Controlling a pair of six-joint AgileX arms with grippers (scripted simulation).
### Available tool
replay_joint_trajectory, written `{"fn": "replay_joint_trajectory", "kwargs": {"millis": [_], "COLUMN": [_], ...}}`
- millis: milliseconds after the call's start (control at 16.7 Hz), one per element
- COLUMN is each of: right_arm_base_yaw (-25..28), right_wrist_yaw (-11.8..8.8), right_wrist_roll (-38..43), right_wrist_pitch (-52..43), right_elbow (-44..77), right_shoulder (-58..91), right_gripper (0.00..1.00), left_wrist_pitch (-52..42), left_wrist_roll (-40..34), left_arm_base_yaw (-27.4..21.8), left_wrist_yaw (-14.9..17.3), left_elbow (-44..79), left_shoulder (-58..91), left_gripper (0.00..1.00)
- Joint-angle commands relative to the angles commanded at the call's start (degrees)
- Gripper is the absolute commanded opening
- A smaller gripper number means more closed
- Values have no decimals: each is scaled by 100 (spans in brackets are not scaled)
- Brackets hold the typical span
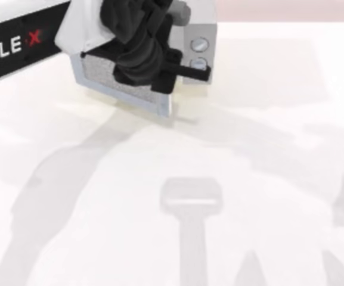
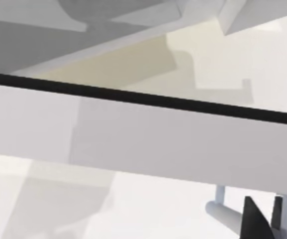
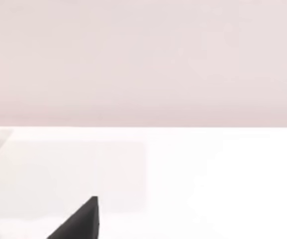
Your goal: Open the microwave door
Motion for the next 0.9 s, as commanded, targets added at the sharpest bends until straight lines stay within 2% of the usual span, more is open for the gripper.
{"fn": "replay_joint_trajectory", "kwargs": {"millis": [420,600,900], "right_arm_base_yaw": [0,0,0], "right_wrist_yaw": [0,0,0], "right_wrist_roll": [0,0,0], "right_wrist_pitch": [0,0,0], "right_elbow": [0,0,0], "right_shoulder": [0,0,0], "right_gripper": [100,100,100], "left_wrist_pitch": [0,32,184], "left_wrist_roll": [0,64,590], "left_arm_base_yaw": [0,-16,148], "left_wrist_yaw": [0,78,339], "left_elbow": [0,-64,-529], "left_shoulder": [0,-63,-397], "left_gripper": [0,0,0]}}
